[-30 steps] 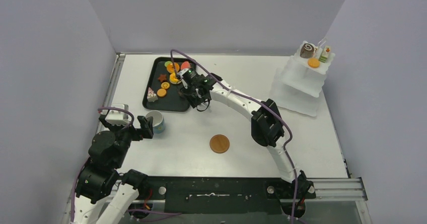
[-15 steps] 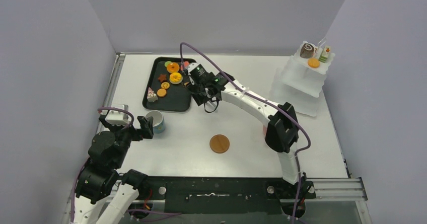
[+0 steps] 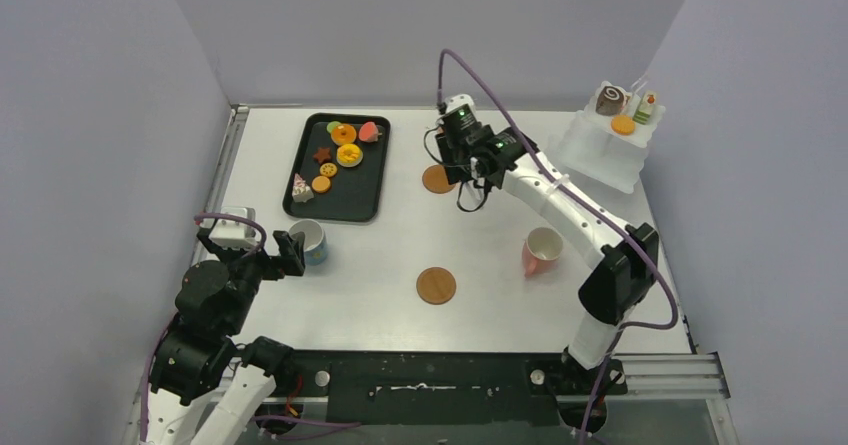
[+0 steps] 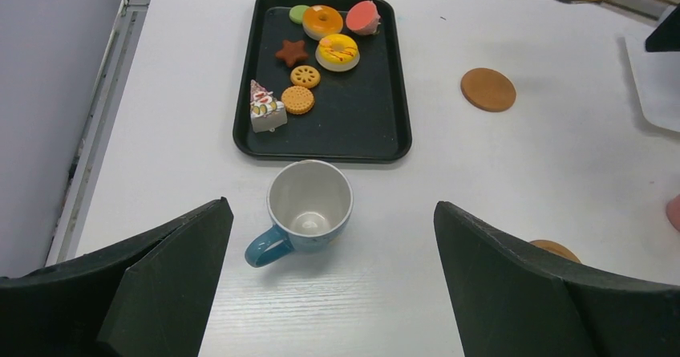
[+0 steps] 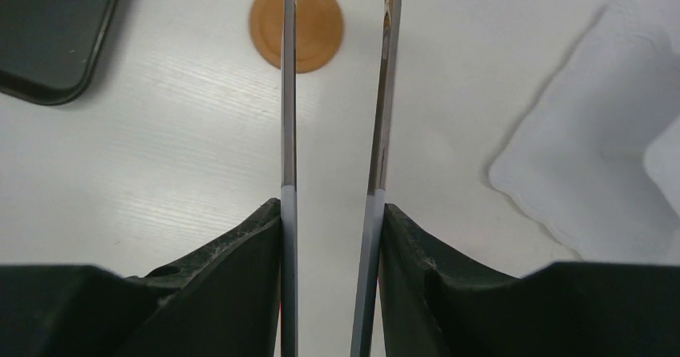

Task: Serve the afternoon tea
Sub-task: Place the desert on the desert table.

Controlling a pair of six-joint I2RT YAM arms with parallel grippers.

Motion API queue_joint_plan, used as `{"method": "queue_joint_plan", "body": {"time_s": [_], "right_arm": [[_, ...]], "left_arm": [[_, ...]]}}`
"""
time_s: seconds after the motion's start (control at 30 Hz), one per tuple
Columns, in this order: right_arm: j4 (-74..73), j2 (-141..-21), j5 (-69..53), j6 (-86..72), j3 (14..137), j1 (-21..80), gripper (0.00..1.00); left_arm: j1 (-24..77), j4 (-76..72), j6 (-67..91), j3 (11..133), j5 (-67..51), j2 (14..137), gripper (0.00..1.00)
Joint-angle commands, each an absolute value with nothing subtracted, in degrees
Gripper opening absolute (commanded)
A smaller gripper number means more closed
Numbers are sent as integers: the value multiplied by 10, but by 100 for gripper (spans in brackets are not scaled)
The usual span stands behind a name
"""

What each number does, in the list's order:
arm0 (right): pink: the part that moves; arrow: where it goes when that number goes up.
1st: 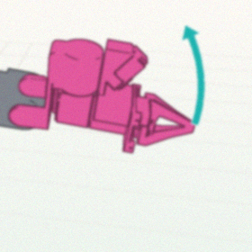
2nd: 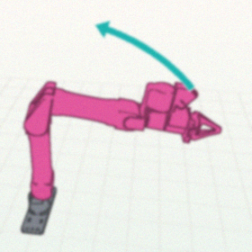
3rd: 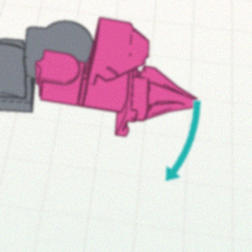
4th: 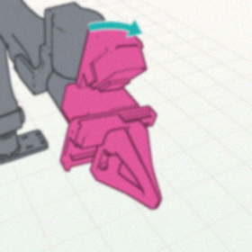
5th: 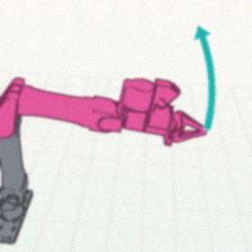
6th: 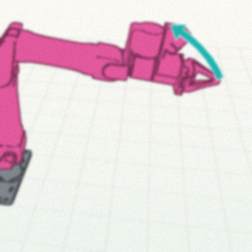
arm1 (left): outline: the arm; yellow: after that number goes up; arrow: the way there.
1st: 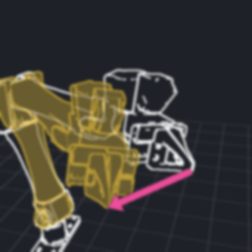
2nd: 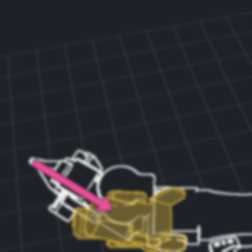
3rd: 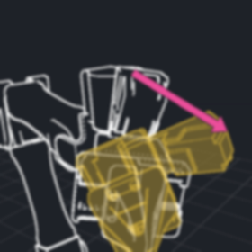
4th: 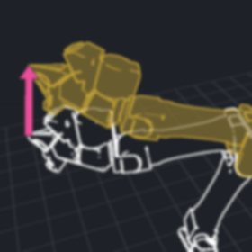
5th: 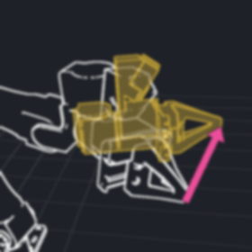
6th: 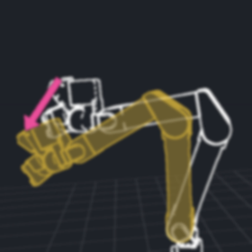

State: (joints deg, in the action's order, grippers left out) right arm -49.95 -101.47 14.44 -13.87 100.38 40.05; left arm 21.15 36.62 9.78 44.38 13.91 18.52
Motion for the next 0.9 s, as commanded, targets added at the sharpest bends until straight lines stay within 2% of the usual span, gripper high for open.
{"method": "queue_joint_plan", "body": {"time_s": [0.0,0.57,0.87], "right_arm": [[-493,-947,210,-164,984,363,39],[-462,-875,236,-177,899,203,39],[-424,-886,230,-180,875,146,39]], "left_arm": [[208,335,90,445,130,183,97],[208,336,90,445,129,184,97],[208,336,90,445,129,184,97]]}}
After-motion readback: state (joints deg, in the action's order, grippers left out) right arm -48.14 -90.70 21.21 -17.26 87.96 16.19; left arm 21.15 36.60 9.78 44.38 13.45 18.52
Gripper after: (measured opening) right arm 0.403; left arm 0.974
